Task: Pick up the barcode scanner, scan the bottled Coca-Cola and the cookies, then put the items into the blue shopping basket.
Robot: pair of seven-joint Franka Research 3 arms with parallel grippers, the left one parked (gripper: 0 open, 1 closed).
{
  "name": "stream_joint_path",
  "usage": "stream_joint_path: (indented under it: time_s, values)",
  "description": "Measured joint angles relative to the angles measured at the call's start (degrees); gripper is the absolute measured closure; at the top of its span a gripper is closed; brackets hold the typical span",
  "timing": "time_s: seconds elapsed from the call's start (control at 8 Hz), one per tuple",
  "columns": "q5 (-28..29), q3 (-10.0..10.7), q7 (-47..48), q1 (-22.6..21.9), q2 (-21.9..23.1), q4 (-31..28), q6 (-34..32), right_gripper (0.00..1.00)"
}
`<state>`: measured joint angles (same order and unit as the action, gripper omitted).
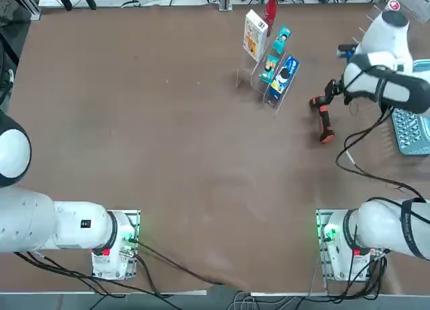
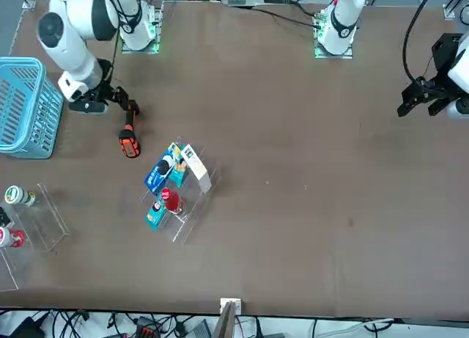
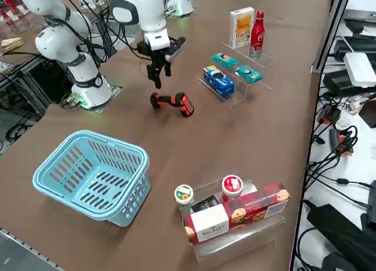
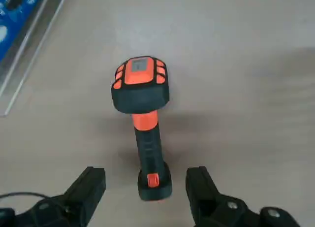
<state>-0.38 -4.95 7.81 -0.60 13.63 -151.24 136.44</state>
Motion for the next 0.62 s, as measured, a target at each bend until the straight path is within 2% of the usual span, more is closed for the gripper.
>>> stream_joint_path:
  time_s: [0.25, 0.62]
  values:
    - [0.0, 0.0, -0.4, 0.0, -4.0, -1.4, 6.6, 0.00]
    - [0.0, 0.0, -4.2, 0.6, -12.8, -1.4, 15.9, 0.00]
